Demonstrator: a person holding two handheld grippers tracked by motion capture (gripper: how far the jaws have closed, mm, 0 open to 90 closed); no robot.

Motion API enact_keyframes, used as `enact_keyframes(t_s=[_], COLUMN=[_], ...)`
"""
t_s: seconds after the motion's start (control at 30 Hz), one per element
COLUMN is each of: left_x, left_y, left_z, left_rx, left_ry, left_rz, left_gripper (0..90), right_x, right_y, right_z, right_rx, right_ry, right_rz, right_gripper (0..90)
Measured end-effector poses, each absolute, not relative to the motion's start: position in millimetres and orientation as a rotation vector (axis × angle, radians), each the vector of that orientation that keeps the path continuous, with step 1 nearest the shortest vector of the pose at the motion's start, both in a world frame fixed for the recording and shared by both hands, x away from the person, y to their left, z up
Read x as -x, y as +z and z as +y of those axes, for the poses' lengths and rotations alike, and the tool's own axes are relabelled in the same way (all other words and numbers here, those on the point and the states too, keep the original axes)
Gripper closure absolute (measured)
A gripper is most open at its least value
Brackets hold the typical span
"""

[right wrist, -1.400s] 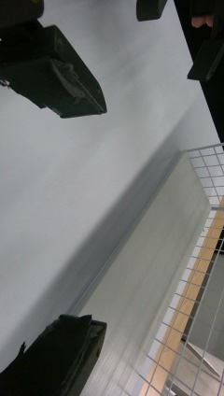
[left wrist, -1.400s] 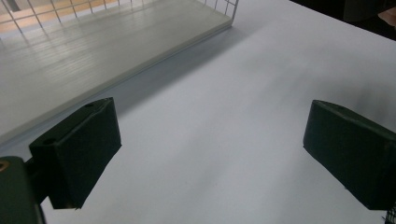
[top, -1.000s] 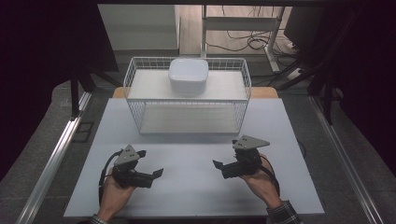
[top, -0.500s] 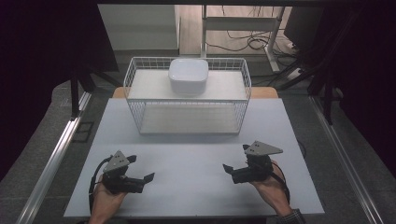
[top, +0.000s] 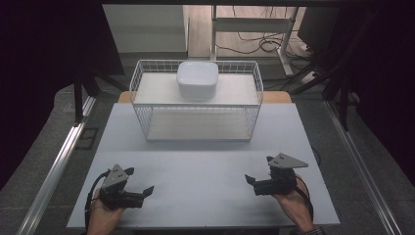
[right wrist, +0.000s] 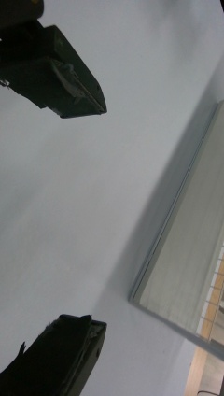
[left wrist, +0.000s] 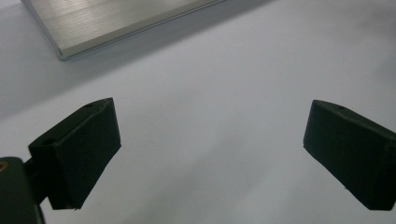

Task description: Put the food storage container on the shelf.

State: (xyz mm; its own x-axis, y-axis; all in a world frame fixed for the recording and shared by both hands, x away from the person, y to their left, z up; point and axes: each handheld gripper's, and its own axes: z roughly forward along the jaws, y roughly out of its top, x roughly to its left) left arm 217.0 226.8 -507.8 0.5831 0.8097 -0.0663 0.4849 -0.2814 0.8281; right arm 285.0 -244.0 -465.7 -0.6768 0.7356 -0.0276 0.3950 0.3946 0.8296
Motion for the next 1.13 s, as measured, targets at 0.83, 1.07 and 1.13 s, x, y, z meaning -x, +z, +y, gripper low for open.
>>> enact_keyframes(t_s=[0.83,1.07,1.13], left_x=[-216,-218,-218], left_y=[-530,-532,-532], left_z=[238,237,236], left_rx=[-1.998,-2.009,-2.004], left_ry=[0.41,0.382,0.377], left_rz=[1.101,1.107,1.105], left_gripper=[1.6,1.4,1.5], right_x=[-280,-282,-282], right_y=[-505,-510,-511], right_z=[-262,-260,-260], right_rx=[-1.029,-1.038,-1.03], right_ry=[1.039,0.994,0.982], right_rz=[2.333,2.371,2.37], right_gripper=[0.0,0.0,0.0])
